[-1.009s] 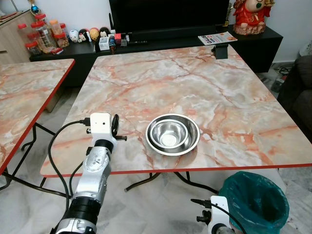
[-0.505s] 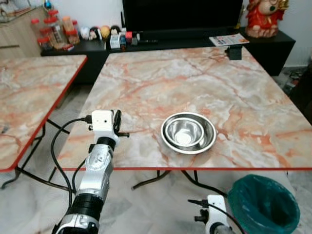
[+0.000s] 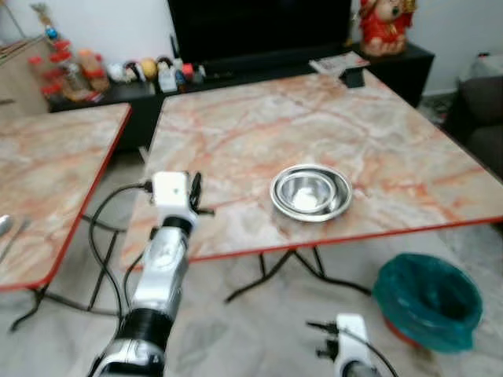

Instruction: Setting the table

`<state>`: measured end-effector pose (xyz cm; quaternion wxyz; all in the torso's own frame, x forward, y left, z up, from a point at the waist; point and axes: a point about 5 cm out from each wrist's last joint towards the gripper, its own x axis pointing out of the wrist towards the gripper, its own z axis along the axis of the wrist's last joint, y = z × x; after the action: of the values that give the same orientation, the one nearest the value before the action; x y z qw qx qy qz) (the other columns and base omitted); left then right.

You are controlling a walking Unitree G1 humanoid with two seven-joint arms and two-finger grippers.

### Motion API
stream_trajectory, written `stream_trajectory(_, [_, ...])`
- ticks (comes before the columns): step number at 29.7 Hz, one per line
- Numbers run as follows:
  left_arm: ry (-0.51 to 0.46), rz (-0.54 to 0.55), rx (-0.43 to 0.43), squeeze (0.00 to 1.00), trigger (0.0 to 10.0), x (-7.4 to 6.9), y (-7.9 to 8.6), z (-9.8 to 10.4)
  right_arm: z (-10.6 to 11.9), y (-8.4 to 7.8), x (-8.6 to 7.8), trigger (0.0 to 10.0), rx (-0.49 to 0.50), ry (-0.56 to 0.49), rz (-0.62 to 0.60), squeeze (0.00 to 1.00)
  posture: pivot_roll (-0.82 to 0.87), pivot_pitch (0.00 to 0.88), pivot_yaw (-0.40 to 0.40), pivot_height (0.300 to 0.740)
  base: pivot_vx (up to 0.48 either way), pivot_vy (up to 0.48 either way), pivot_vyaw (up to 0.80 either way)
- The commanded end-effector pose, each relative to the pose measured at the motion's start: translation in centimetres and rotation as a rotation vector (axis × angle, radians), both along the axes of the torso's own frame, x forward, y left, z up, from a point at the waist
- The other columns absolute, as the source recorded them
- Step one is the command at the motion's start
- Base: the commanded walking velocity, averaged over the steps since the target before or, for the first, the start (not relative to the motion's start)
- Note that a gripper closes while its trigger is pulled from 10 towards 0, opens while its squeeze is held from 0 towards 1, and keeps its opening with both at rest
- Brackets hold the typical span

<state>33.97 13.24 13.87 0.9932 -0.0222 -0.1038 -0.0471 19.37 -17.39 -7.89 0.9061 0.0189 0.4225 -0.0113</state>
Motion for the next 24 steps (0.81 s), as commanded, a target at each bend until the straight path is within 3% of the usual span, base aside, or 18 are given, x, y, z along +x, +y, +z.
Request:
stream_trajectory(1, [0.006,0.021,0.012,0.00,10.0,0.0,0.9,0.0,0.0,1.2,0.1,10.0,0.026,-0.004,0.007,0.00,0.01,0.000,0.105,0.740,0.000,0.349,0.00])
stream_trajectory(8, [0.059,0.031,0.049,0.00,10.0,-0.9,1.5,-1.5,-0.2,1.2,-0.2,10.0,0.030,0.006,0.001,0.00,0.01,0.000,0.105,0.740,0.000,0.349,0.00])
stream_trajectory(24, [0.077,0.099,0.055,0.00,10.0,-1.8,2.7,-1.9,0.1,0.6,0.4,10.0,0.020,-0.008,-0.002,0.00,0.03,0.000,0.074,0.740,0.000,0.348,0.00])
